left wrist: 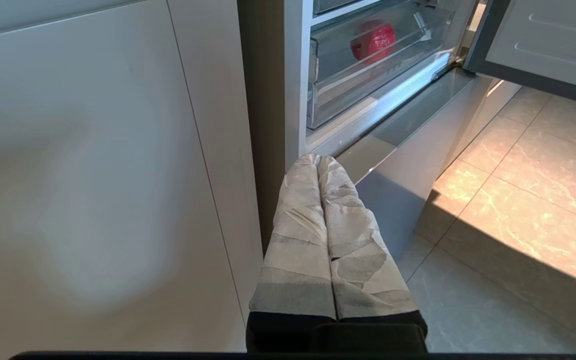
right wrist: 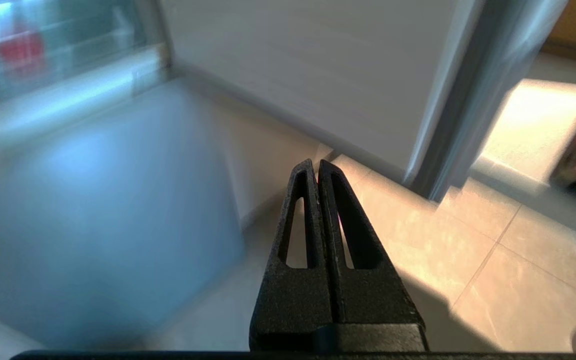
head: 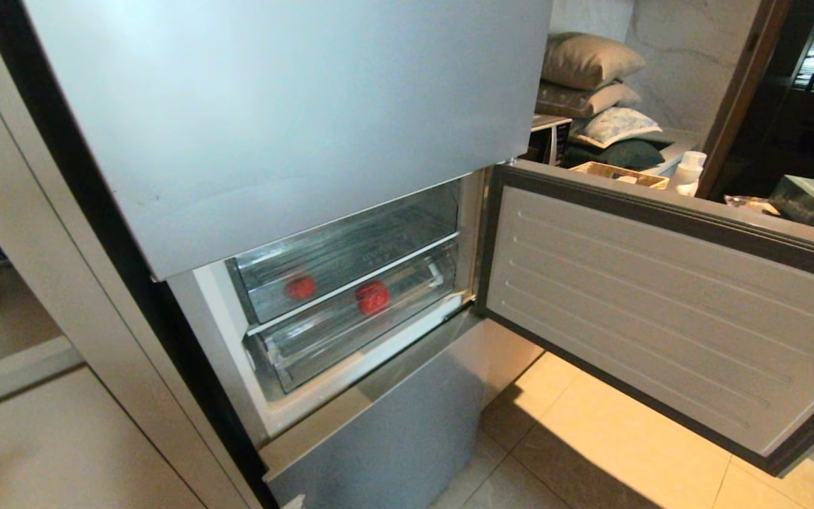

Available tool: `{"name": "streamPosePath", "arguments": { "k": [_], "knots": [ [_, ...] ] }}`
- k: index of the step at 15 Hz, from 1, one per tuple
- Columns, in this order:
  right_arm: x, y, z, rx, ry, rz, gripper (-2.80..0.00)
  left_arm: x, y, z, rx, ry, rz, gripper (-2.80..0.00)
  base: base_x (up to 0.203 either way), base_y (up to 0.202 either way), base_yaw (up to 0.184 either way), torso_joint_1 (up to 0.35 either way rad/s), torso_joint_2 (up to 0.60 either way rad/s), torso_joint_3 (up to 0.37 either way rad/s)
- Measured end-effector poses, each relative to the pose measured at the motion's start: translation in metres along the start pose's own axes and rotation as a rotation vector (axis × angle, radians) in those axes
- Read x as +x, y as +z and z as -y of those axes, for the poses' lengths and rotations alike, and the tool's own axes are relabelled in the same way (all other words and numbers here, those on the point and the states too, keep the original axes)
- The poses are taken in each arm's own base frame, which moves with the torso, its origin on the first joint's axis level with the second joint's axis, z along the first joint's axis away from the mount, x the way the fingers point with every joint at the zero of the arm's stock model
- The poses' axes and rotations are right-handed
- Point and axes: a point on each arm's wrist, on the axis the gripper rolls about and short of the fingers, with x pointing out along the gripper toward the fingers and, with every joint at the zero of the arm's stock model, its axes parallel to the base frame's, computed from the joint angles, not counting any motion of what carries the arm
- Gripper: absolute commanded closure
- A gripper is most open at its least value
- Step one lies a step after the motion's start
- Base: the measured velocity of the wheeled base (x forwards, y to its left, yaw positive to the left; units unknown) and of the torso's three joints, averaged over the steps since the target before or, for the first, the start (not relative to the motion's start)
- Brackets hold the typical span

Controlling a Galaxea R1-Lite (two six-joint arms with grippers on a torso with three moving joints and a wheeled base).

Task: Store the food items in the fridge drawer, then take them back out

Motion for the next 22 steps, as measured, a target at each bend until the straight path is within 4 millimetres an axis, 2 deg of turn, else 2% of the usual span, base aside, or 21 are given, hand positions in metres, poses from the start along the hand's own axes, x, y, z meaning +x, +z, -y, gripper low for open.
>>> {"name": "streamPosePath", "arguments": {
  "k": [3,5,7,10,13,16,19,22],
  "knots": [
    [-0.013,0.049,0.000,0.122,-0.091,0.065,0.00,0.000,0.000,0.000,0.000,0.000,0.000,0.00,0.000,0.000,0.000,0.000,0.00,0.000],
    [-0.009,0.075,-0.002,0.242,-0.162,0.035,0.00,0.000,0.000,0.000,0.000,0.000,0.000,0.00,0.000,0.000,0.000,0.000,0.00,0.000],
    [0.009,0.101,-0.006,0.342,-0.243,0.030,0.00,0.000,0.000,0.000,0.000,0.000,0.000,0.00,0.000,0.000,0.000,0.000,0.00,0.000],
    [0.057,0.137,0.002,0.428,-0.413,0.087,0.00,0.000,0.000,0.000,0.000,0.000,0.000,0.00,0.000,0.000,0.000,0.000,0.00,0.000],
    [0.101,0.167,0.040,0.432,-0.586,0.212,0.00,0.000,0.000,0.000,0.000,0.000,0.000,0.00,0.000,0.000,0.000,0.000,0.00,0.000],
    [0.127,0.189,0.100,0.426,-0.669,0.282,0.00,0.000,0.000,0.000,0.000,0.000,-0.001,0.00,0.000,0.000,0.000,0.000,0.00,0.000],
    [0.149,0.184,0.152,0.501,-0.654,0.250,0.00,0.000,0.000,0.000,0.000,0.000,0.000,0.00,0.000,0.000,0.000,0.000,0.00,0.000],
    [0.170,0.170,0.190,0.652,-0.577,0.243,0.00,0.000,0.000,0.000,0.000,0.000,0.000,0.00,0.000,0.000,0.000,0.000,0.00,0.000]
  ]
}}
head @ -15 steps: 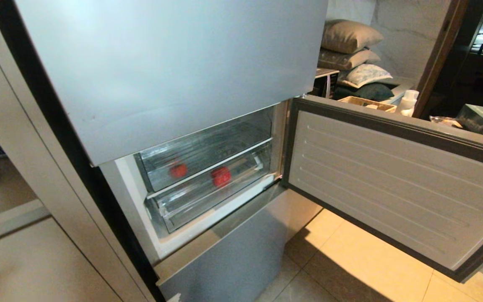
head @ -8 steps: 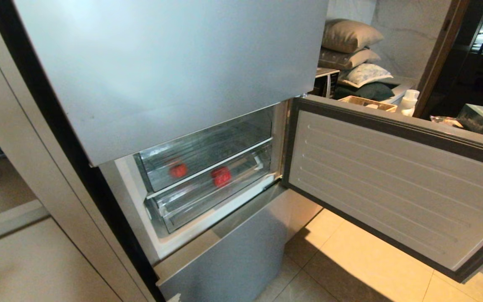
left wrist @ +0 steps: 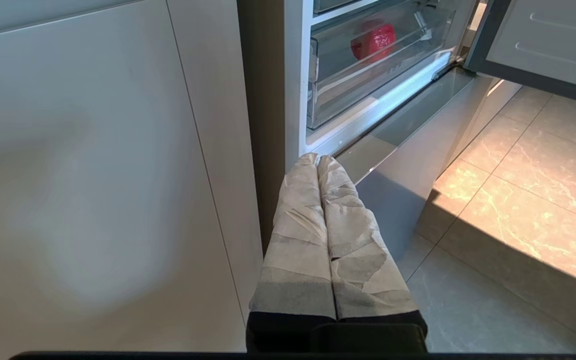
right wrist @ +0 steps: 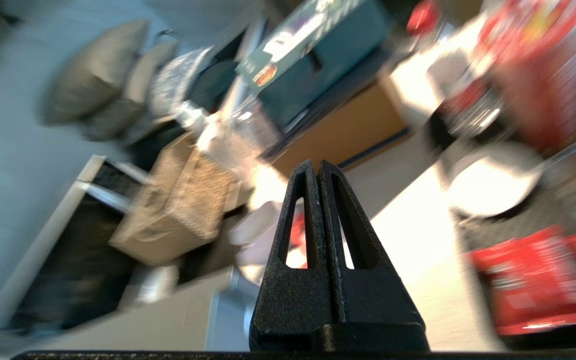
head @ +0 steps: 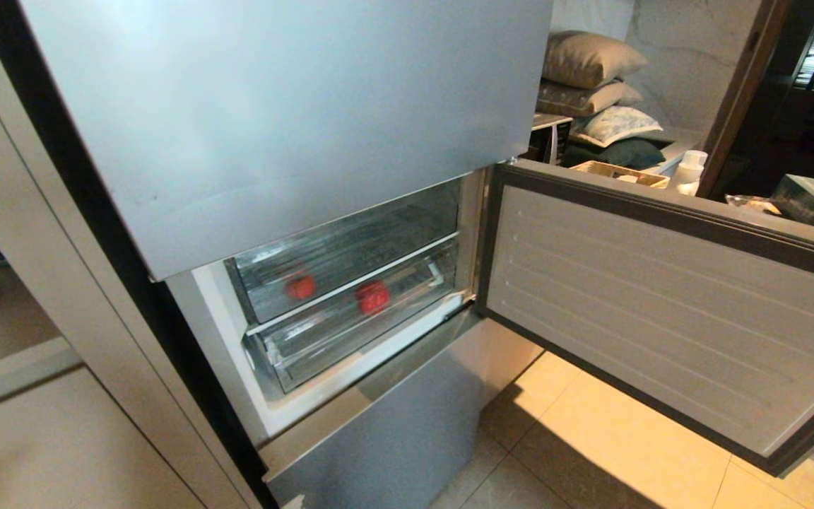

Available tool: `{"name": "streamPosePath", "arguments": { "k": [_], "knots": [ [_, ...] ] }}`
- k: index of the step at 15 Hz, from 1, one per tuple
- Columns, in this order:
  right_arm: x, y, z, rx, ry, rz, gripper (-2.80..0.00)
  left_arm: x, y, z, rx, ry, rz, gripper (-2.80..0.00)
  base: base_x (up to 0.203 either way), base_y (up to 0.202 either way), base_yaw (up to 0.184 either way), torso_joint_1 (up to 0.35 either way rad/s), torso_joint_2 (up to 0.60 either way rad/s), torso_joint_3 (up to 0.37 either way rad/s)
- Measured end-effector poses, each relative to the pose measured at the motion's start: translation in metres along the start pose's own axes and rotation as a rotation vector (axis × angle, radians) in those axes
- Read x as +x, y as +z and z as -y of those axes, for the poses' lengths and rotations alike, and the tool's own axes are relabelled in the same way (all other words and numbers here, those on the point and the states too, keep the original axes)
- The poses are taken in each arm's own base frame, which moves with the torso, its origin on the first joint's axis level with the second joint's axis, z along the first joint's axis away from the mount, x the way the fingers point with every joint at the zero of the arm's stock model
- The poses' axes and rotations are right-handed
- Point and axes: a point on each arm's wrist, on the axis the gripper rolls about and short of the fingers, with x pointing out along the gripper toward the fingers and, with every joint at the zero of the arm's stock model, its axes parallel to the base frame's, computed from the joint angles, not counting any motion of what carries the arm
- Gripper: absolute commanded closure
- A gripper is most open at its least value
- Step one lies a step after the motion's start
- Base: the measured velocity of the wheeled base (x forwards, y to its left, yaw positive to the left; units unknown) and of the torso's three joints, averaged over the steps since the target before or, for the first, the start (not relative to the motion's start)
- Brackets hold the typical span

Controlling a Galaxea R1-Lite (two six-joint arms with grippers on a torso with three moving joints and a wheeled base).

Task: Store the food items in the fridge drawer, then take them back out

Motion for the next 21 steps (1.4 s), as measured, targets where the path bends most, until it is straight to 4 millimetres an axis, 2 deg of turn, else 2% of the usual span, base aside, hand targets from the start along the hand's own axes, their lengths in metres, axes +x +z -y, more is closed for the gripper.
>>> {"name": "streamPosePath", "arguments": {
  "k": [3,8,13,17,21],
  "knots": [
    [0.027,-0.008,0.021,0.216,0.055,-0.153,0.00,0.000,0.000,0.000,0.000,0.000,0.000,0.00,0.000,0.000,0.000,0.000,0.00,0.000],
    [0.047,-0.023,0.045,0.450,0.087,-0.341,0.00,0.000,0.000,0.000,0.000,0.000,0.000,0.00,0.000,0.000,0.000,0.000,0.00,0.000],
    [0.075,-0.021,0.051,0.561,0.152,-0.458,0.00,0.000,0.000,0.000,0.000,0.000,0.000,0.00,0.000,0.000,0.000,0.000,0.00,0.000],
    [0.084,-0.052,0.043,0.593,0.162,-0.592,0.00,0.000,0.000,0.000,0.000,0.000,0.000,0.00,0.000,0.000,0.000,0.000,0.00,0.000],
    [0.075,-0.070,0.030,0.578,0.179,-0.656,0.00,0.000,0.000,0.000,0.000,0.000,0.000,0.00,0.000,0.000,0.000,0.000,0.00,0.000]
  ]
}}
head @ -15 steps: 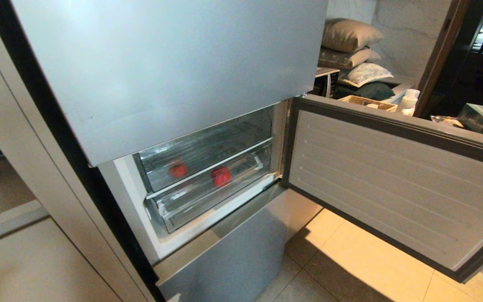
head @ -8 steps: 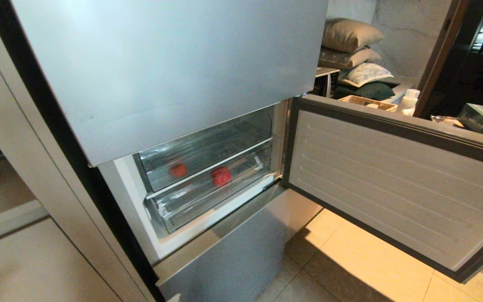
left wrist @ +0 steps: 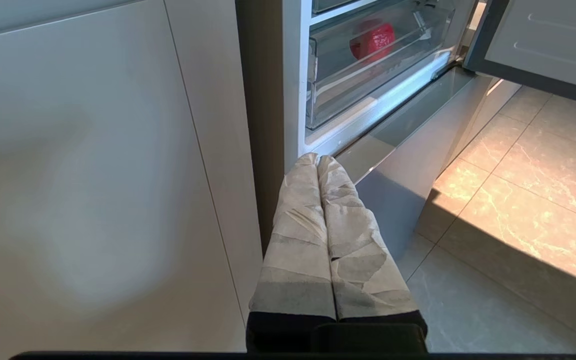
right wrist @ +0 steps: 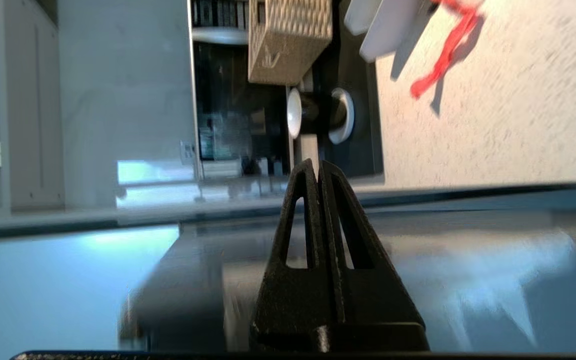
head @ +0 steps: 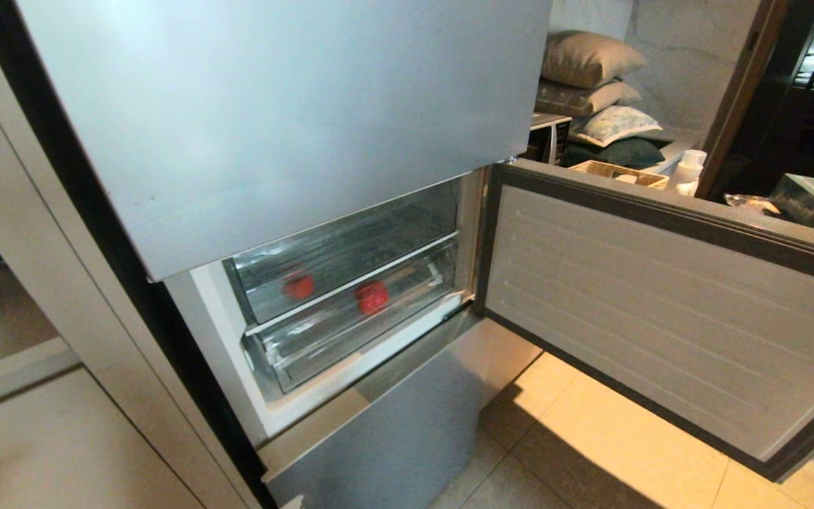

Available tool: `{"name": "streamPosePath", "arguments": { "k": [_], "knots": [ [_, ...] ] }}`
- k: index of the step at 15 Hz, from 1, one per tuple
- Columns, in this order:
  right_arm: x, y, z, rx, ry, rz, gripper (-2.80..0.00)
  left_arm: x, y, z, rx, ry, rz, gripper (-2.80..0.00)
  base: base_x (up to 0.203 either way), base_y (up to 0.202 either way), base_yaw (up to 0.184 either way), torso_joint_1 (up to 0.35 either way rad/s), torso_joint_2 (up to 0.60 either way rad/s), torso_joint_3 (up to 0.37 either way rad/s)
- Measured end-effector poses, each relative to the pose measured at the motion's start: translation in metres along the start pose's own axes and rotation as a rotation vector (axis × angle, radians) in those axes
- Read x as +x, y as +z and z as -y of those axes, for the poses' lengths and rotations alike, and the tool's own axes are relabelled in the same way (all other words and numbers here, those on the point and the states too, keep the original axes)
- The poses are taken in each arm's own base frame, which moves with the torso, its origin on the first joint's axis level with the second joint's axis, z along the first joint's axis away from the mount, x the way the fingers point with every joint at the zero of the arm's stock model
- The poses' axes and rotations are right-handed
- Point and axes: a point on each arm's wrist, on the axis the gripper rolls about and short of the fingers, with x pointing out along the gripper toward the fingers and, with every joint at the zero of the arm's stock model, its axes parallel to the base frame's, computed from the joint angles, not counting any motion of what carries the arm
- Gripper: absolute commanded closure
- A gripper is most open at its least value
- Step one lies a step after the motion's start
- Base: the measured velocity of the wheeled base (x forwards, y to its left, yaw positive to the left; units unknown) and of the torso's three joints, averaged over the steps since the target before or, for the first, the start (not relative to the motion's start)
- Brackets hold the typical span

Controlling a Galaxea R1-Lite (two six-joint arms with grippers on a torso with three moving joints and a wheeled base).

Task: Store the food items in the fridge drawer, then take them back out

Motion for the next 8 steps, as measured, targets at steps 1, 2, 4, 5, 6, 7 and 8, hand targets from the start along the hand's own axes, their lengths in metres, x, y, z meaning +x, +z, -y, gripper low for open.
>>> {"name": "streamPosePath", "arguments": {
  "k": [1,2,4,5,6,7,8],
  "knots": [
    [-0.003,-0.004,-0.004,-0.015,0.009,-0.010,0.00,0.000,0.000,0.000,0.000,0.000,0.000,0.00,0.000,0.000,0.000,0.000,0.00,0.000],
    [-0.008,-0.009,-0.012,-0.038,0.028,-0.017,0.00,0.000,0.000,0.000,0.000,0.000,0.000,0.00,0.000,0.000,0.000,0.000,0.00,0.000],
    [-0.021,-0.016,-0.029,-0.077,0.062,-0.016,0.00,0.000,0.000,0.000,0.000,0.000,0.000,0.00,0.000,0.000,0.000,0.000,0.00,0.000],
    [-0.030,-0.021,-0.045,-0.111,0.089,-0.008,0.00,0.000,0.000,0.000,0.000,0.000,0.000,0.00,0.000,0.000,0.000,0.000,0.00,0.000],
    [-0.041,-0.025,-0.064,-0.159,0.127,0.012,0.00,0.000,0.000,0.000,0.000,0.000,0.000,0.00,0.000,0.000,0.000,0.000,0.00,0.000],
    [-0.052,-0.027,-0.081,-0.199,0.157,0.044,0.00,0.000,0.000,0.000,0.000,-0.001,0.000,0.00,0.000,0.000,0.000,0.000,0.00,0.000],
    [-0.062,-0.027,-0.097,-0.239,0.185,0.091,0.00,0.000,0.000,0.000,0.000,0.000,0.000,0.00,0.000,0.000,0.000,0.000,0.00,0.000]
  ]
}}
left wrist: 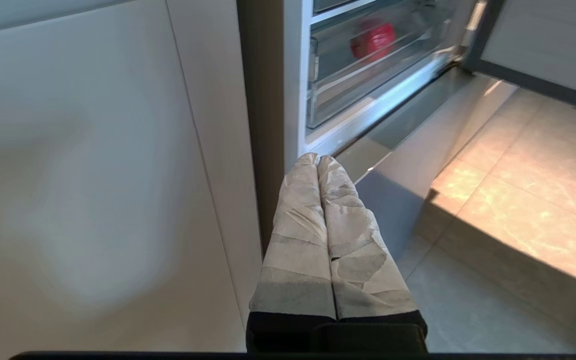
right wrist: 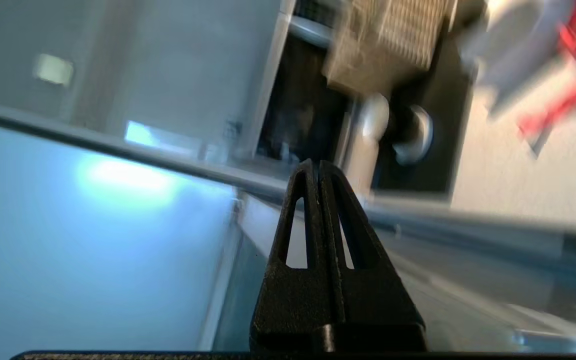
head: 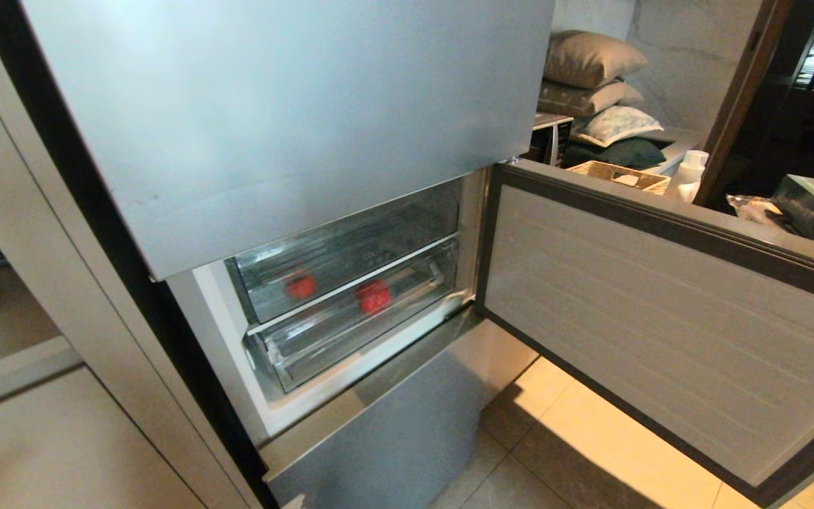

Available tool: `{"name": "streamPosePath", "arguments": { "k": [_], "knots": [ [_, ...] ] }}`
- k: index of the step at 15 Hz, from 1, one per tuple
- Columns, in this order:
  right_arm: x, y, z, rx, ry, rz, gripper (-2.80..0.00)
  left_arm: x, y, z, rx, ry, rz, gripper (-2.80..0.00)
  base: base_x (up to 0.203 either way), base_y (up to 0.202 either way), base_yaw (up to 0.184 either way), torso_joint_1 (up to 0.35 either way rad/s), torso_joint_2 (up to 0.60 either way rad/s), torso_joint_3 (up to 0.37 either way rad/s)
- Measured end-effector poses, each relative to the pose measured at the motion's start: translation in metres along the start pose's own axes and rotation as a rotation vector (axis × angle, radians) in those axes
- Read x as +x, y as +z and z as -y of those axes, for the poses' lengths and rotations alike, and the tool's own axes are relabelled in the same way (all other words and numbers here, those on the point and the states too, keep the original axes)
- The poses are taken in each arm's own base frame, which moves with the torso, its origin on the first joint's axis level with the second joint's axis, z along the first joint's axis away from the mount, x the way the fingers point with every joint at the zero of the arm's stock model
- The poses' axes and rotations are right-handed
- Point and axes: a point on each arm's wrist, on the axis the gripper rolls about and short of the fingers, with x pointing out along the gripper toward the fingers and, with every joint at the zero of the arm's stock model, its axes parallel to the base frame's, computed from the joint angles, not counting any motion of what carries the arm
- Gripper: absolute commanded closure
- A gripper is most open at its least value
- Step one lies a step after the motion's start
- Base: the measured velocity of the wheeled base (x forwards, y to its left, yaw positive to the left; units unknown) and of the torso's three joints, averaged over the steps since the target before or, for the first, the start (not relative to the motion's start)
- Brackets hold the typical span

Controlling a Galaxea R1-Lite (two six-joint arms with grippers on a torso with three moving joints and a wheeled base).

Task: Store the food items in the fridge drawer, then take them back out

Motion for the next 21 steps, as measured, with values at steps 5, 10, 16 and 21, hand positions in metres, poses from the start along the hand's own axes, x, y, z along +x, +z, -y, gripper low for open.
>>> {"name": "streamPosePath", "arguments": {
  "k": [5,10,16,21],
  "knots": [
    [-0.017,0.031,-0.028,-0.107,-0.006,0.224,0.00,0.000,0.000,0.000,0.000,0.000,0.000,0.00,0.000,0.000,0.000,0.000,0.00,0.000],
    [0.004,0.062,0.029,-0.178,-0.154,0.278,0.00,0.000,0.000,0.000,0.000,0.000,0.000,0.00,0.000,0.000,0.000,0.000,0.00,0.000],
    [0.037,0.059,0.120,-0.229,-0.291,0.183,0.00,0.000,0.000,0.000,0.000,0.000,0.000,0.00,0.000,0.000,0.000,0.000,0.00,0.000],
    [0.075,0.005,0.143,-0.268,-0.288,0.004,0.00,0.000,0.000,0.000,0.000,0.000,0.000,0.00,0.000,0.000,0.000,0.000,0.00,0.000]
  ]
}}
